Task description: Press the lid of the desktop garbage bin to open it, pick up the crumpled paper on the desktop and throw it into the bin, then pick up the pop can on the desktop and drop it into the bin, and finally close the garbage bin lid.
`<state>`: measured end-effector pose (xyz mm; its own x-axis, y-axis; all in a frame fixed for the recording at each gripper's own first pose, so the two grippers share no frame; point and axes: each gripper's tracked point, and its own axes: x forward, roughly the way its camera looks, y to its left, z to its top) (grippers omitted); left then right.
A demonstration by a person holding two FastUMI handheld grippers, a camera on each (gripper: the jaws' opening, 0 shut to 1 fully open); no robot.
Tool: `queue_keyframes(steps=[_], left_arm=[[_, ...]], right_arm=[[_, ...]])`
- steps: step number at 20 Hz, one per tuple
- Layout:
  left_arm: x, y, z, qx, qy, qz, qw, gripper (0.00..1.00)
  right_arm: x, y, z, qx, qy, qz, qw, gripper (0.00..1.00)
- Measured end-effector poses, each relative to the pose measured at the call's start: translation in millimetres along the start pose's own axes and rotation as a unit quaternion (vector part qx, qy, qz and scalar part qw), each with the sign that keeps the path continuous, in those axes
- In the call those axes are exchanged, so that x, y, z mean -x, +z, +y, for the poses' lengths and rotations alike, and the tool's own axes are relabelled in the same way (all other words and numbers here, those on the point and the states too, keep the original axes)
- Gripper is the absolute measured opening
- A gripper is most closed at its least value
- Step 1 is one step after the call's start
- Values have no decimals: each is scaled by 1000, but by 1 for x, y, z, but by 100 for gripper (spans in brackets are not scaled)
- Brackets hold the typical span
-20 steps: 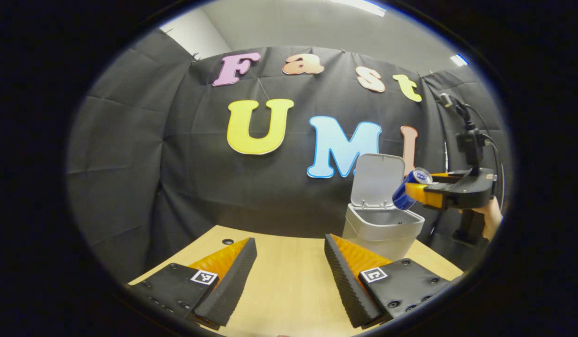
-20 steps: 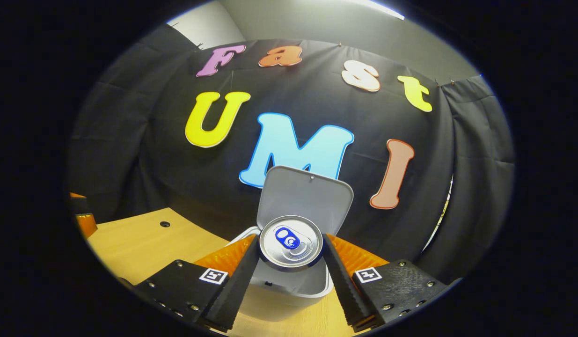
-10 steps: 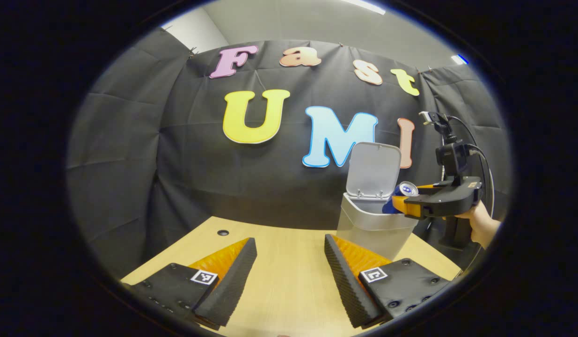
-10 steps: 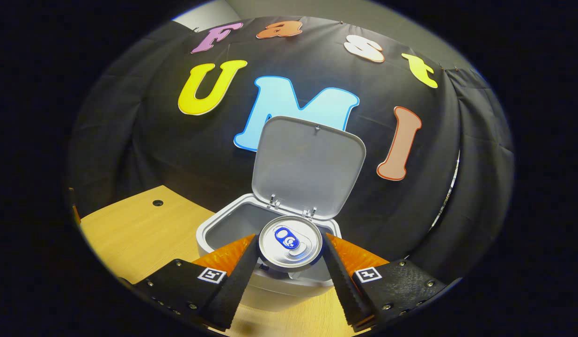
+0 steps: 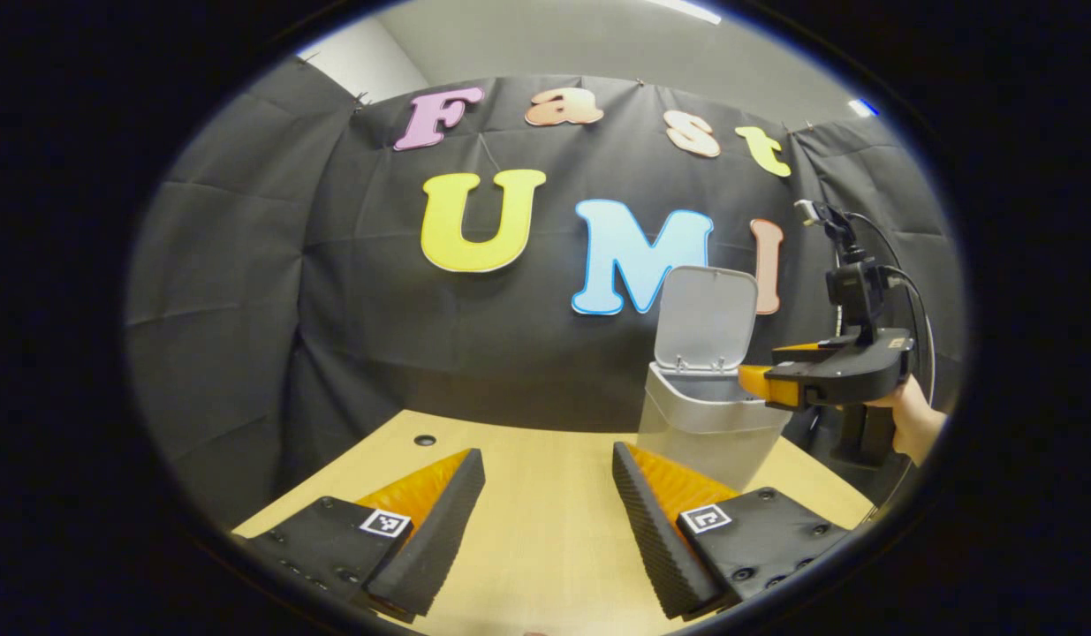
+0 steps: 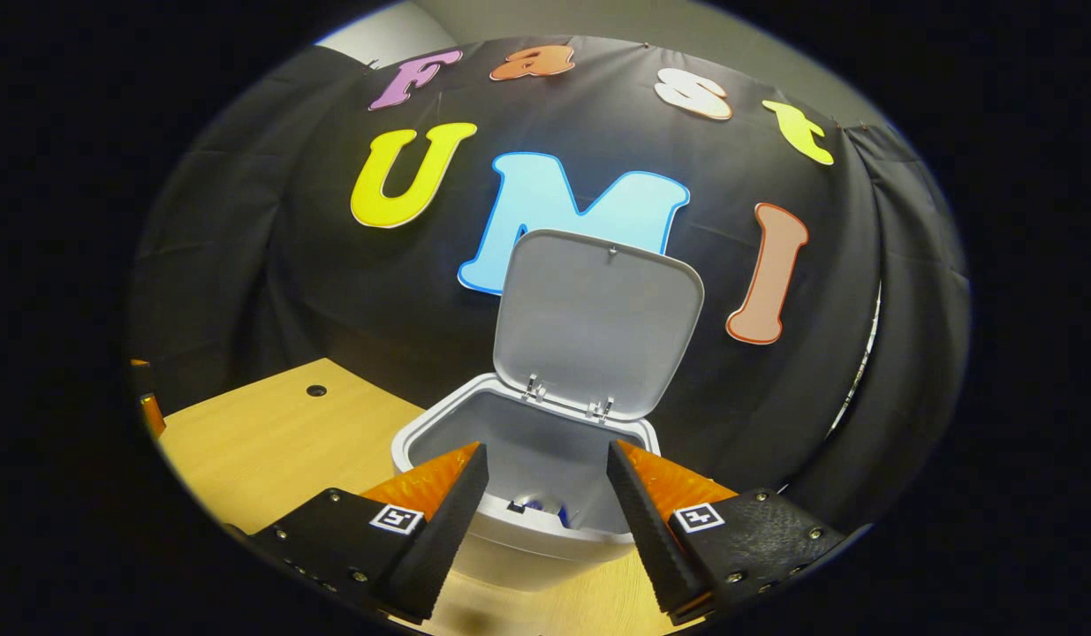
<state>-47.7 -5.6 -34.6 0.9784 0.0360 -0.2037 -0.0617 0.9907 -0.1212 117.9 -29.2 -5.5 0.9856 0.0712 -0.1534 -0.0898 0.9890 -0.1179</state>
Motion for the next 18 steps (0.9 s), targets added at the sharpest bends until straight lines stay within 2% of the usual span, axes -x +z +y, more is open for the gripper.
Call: queue_keyframes(steps=[9, 11, 18], left_arm=[[5, 9, 1, -7, 2, -14, 1000, 95], [3, 10, 3, -8, 3, -16, 1000, 95], [-2, 13, 4, -2, 1, -15, 1000, 95]], right_arm=[[-11, 50, -12, -16, -6, -33, 999, 88], [-15, 61, -17, -23, -10, -39, 999, 95], [-31, 92, -34, -34, -29, -53, 998, 94]])
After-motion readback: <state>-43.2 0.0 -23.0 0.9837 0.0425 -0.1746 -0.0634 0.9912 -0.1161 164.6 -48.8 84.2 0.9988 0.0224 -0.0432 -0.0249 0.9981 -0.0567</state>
